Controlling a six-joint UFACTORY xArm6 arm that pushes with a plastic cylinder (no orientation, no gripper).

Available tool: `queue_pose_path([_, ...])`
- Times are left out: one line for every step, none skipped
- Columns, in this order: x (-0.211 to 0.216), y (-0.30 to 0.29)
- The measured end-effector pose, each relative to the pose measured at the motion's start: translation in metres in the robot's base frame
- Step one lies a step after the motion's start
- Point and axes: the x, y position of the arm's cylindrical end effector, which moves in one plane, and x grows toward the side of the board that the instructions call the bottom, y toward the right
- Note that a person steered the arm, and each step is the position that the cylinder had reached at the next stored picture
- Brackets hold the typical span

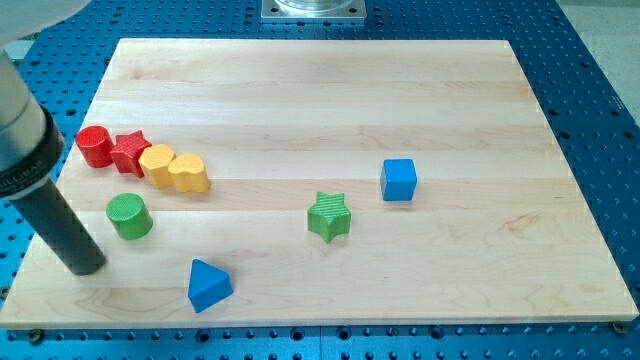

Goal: Push the green circle vertically above the blue triangle

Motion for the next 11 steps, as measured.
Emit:
queue_pose_path([-0.017,0.004])
queue_pose_path([-0.050,0.016])
queue_pose_path([-0.065,0.024])
queue_pose_path([-0.071,0.036])
queue_pose_path([-0.071,0.051])
queue_pose_path([-0.061,0.066])
queue_pose_path([-0.061,0.086])
queue_pose_path([-0.061,0.083])
queue_pose_path([-0.062,0.047])
queue_pose_path([-0.062,0.031])
queue_pose_path([-0.062,0.032])
